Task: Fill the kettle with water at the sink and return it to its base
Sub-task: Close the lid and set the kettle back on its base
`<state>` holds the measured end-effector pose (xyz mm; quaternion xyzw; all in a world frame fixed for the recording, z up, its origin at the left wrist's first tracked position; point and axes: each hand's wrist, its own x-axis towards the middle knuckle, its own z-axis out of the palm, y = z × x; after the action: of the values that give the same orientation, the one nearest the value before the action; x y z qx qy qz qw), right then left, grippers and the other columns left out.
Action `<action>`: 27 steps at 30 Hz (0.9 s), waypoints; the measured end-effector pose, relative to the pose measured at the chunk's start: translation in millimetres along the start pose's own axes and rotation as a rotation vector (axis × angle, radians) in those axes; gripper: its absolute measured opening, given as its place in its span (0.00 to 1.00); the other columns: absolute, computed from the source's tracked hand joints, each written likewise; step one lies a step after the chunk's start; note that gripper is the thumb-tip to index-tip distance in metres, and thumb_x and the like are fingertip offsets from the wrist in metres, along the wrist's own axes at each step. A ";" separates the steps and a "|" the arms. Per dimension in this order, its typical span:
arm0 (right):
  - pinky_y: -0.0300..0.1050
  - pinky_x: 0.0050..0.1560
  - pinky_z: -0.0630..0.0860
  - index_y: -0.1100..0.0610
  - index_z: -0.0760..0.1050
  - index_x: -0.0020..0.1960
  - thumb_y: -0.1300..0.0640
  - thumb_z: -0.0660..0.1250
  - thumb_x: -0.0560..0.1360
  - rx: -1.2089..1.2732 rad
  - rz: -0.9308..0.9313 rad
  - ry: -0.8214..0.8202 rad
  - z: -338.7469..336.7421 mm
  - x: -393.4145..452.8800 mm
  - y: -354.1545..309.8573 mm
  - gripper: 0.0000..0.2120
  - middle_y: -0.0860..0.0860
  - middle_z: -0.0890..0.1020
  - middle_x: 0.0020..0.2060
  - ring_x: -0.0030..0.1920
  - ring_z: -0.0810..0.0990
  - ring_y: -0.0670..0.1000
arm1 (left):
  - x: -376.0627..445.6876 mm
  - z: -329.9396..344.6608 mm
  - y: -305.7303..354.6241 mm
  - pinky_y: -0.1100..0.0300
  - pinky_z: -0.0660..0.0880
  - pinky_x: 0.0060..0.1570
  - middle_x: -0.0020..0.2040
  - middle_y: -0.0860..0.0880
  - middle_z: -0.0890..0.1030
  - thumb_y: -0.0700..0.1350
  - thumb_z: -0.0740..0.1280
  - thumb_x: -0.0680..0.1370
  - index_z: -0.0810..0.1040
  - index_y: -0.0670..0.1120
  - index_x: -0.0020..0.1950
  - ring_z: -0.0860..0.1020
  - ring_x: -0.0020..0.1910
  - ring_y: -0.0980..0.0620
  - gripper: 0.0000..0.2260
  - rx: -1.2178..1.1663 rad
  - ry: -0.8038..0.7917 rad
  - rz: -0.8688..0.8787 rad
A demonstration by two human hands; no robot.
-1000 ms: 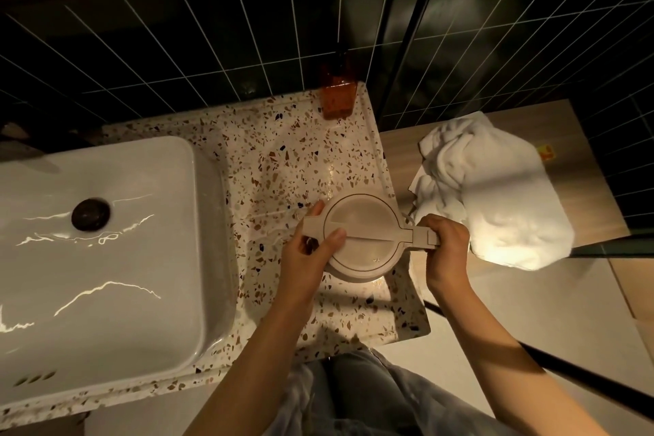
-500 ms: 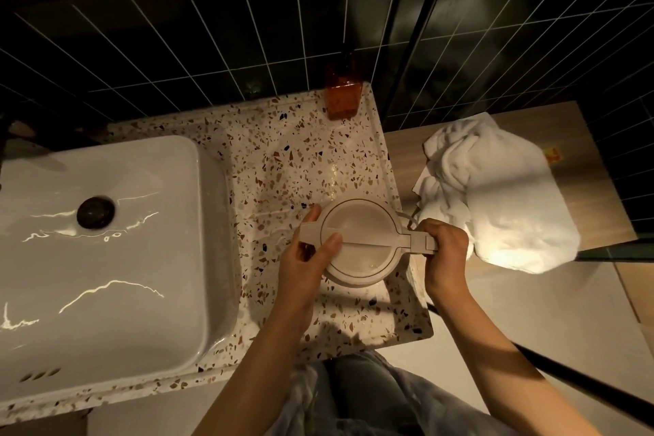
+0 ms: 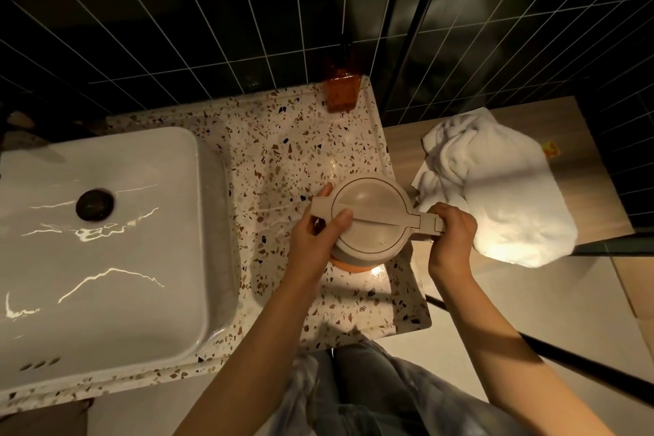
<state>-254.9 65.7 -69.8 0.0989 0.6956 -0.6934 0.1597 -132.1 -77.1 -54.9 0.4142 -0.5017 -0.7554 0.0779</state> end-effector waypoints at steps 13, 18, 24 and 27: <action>0.36 0.25 0.63 0.60 0.71 0.30 0.62 0.57 0.67 -0.115 -0.075 -0.028 -9.2 -22.7 7.6 0.09 0.45 0.69 0.17 0.22 0.66 0.42 | -18.3 -7.4 -17.9 0.72 0.76 0.46 0.59 0.57 0.81 0.43 0.71 0.76 0.73 0.51 0.72 0.81 0.53 0.66 0.24 0.032 0.007 -0.001; 0.32 0.25 0.61 0.73 0.68 0.29 0.66 0.56 0.69 -0.207 -0.113 -0.088 -12.1 -12.9 17.2 0.13 0.45 0.67 0.18 0.23 0.64 0.42 | -21.2 -8.0 -15.2 0.75 0.74 0.46 0.59 0.61 0.79 0.45 0.71 0.76 0.72 0.53 0.71 0.79 0.52 0.71 0.24 0.097 -0.014 0.014; 0.36 0.29 0.64 0.72 0.70 0.33 0.62 0.56 0.71 -0.290 -0.114 -0.080 -16.6 -8.9 20.4 0.14 0.58 0.71 0.28 0.29 0.68 0.46 | -22.7 -6.1 -17.0 0.75 0.75 0.42 0.59 0.52 0.81 0.43 0.73 0.75 0.76 0.47 0.68 0.79 0.55 0.62 0.21 0.109 0.081 0.050; 0.40 0.36 0.71 0.61 0.78 0.37 0.60 0.54 0.76 -0.336 -0.044 -0.027 -18.8 -11.8 13.7 0.17 0.53 0.80 0.34 0.36 0.77 0.51 | -26.9 -3.6 -15.6 0.73 0.76 0.41 0.59 0.51 0.81 0.45 0.73 0.75 0.77 0.47 0.66 0.78 0.58 0.58 0.20 0.097 0.105 0.050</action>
<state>-240.5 85.7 -78.6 0.0463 0.8015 -0.5721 0.1679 -107.5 -57.8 -53.5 0.4436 -0.5433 -0.7053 0.1027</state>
